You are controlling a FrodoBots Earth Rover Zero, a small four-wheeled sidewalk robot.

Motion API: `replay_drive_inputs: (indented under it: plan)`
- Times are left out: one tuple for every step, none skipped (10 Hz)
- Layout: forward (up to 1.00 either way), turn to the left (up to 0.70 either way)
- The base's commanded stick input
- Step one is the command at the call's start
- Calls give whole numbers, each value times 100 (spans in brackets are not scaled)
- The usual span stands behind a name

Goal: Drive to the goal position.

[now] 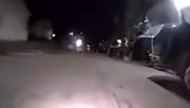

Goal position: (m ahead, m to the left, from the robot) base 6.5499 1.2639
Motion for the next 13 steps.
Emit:
replay_drive_inputs:
  plan:
    - [85,0]
    - [85,0]
    - [85,0]
    - [85,0]
    - [85,0]
    - [85,0]
    - [85,0]
    - [85,0]
    - [85,0]
    - [85,0]
    - [85,0]
    - [85,-14]
    - [85,-29]
